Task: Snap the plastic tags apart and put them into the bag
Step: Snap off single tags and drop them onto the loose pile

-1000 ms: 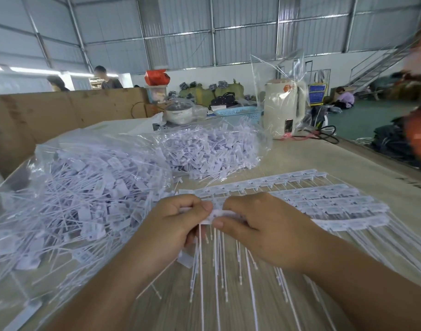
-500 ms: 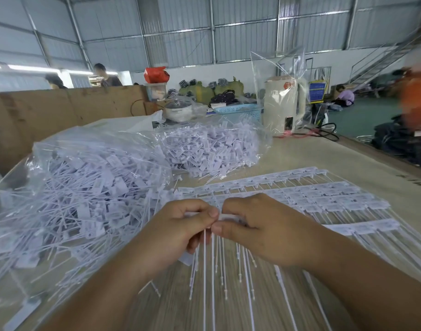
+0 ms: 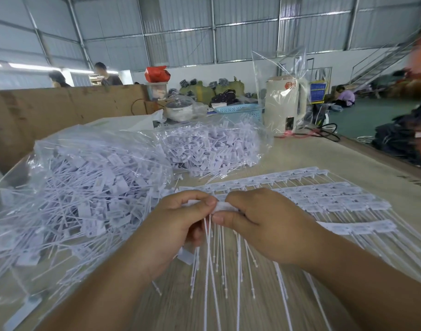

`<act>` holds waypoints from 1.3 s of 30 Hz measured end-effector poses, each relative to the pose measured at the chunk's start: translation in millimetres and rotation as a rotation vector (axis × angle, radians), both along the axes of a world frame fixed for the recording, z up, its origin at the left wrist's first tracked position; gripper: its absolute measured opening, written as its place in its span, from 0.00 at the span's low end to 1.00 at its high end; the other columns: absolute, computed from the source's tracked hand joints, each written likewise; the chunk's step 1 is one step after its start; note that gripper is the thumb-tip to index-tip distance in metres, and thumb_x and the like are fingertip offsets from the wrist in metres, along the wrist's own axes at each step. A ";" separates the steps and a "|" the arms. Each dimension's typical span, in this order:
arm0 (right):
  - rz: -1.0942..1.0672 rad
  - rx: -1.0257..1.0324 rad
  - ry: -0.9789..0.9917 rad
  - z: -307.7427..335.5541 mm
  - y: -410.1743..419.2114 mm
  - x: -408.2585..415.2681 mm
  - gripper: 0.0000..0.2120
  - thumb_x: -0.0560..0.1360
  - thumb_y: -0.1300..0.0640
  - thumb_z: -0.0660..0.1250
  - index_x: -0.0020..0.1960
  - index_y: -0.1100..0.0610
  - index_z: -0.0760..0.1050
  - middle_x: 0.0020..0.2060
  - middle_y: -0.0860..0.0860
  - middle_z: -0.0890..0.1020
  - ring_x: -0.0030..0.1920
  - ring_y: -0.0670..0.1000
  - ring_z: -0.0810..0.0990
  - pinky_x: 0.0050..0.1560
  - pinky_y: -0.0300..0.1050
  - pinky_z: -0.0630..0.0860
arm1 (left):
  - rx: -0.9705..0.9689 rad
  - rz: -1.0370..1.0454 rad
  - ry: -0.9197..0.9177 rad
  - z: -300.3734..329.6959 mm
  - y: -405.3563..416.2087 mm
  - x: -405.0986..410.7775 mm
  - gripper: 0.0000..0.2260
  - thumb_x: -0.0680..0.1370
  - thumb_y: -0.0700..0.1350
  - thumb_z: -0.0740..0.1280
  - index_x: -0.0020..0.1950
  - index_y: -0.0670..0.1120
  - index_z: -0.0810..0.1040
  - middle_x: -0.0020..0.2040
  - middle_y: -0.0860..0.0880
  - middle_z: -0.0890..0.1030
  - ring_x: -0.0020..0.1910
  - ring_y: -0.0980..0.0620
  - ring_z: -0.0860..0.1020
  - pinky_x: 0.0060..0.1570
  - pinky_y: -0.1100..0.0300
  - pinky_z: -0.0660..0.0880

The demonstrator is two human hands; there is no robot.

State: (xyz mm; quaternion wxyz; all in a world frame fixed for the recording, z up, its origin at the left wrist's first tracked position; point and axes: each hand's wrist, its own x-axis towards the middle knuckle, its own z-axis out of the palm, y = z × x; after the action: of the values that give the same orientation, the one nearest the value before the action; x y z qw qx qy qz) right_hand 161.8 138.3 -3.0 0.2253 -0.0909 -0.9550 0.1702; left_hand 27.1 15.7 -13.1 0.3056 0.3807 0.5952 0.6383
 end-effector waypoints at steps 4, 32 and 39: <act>-0.088 0.054 0.056 -0.7 -5.4 -3.4 0.20 0.77 0.37 0.55 0.32 0.47 0.58 0.26 0.45 0.66 0.28 0.43 0.66 0.30 0.43 0.60 | 0.077 0.096 -0.048 0.8 3.3 4.0 0.15 0.57 0.57 0.75 0.39 0.52 0.85 0.28 0.46 0.75 0.22 0.54 0.71 0.23 0.64 0.68; 0.061 -0.091 0.134 -4.8 -10.9 -0.6 0.13 0.76 0.37 0.59 0.47 0.47 0.66 0.27 0.46 0.73 0.29 0.45 0.73 0.29 0.42 0.68 | 0.043 -0.011 -0.094 1.2 1.3 9.4 0.19 0.68 0.55 0.70 0.52 0.43 0.83 0.32 0.44 0.75 0.26 0.52 0.73 0.25 0.63 0.71; 0.075 -0.083 0.082 -3.9 -9.5 -0.4 0.16 0.75 0.37 0.60 0.51 0.50 0.67 0.30 0.49 0.77 0.28 0.45 0.73 0.30 0.47 0.71 | -0.026 -0.075 -0.029 1.3 0.8 10.0 0.18 0.66 0.53 0.71 0.51 0.45 0.82 0.28 0.47 0.74 0.27 0.52 0.74 0.26 0.62 0.72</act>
State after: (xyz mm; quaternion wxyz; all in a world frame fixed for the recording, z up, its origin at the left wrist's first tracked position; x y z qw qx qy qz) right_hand 161.4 128.8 -7.0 0.2539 -0.0573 -0.9398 0.2214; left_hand 37.0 16.5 -11.8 0.3427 0.3895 0.5842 0.6242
